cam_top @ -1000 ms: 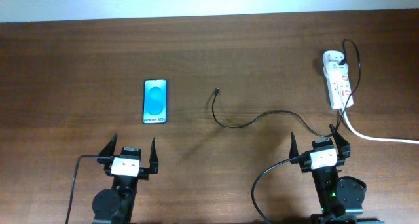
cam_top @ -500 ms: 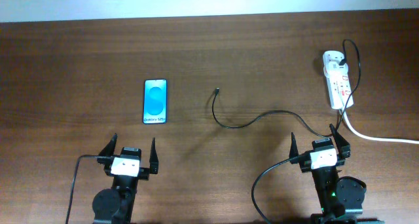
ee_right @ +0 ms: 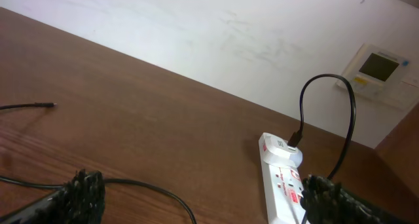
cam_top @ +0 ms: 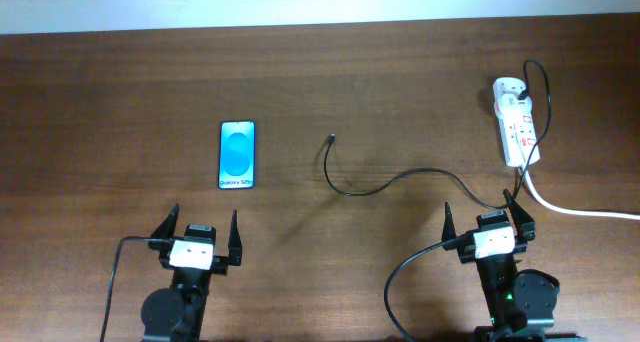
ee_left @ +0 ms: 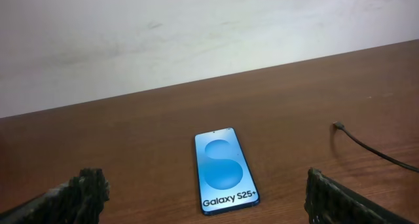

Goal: Plug charger to phone and switch on socket

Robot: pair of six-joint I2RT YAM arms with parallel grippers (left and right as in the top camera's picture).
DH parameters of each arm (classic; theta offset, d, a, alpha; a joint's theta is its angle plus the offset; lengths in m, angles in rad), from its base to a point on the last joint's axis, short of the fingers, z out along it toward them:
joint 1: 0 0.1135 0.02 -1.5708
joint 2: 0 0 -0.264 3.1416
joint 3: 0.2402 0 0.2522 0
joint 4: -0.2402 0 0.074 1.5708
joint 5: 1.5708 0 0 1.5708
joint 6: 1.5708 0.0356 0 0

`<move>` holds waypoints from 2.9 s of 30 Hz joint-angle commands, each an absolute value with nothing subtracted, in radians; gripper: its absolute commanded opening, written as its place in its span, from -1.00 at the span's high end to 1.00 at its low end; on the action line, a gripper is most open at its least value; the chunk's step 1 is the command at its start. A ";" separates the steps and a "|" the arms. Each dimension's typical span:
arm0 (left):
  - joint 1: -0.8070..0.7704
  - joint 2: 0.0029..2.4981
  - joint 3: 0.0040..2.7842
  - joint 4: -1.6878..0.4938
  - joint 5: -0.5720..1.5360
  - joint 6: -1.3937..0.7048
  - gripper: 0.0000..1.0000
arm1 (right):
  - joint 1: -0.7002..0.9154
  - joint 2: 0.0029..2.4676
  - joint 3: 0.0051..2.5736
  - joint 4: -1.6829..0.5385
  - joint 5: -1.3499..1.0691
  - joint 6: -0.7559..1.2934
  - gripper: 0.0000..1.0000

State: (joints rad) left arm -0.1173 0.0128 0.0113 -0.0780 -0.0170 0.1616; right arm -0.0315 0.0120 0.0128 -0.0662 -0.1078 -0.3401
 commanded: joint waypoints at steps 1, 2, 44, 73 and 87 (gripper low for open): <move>-0.117 0.006 0.010 -0.084 -0.023 0.174 -0.98 | -0.027 0.004 0.006 -0.069 -0.103 -0.336 -0.97; -0.117 0.006 0.010 -0.084 -0.023 0.174 -0.98 | -0.027 0.004 0.006 -0.069 -0.103 -0.336 -0.97; -0.117 0.659 0.545 -0.144 0.051 0.196 -0.98 | -0.027 0.004 0.006 -0.069 -0.103 -0.336 -0.97; -0.109 2.017 1.483 -0.815 0.081 0.060 -1.00 | -0.027 0.004 0.006 -0.069 -0.103 -0.336 -0.97; -0.108 2.125 1.484 -0.718 0.018 0.011 -0.99 | -0.027 0.004 0.006 -0.069 -0.103 -0.336 -0.97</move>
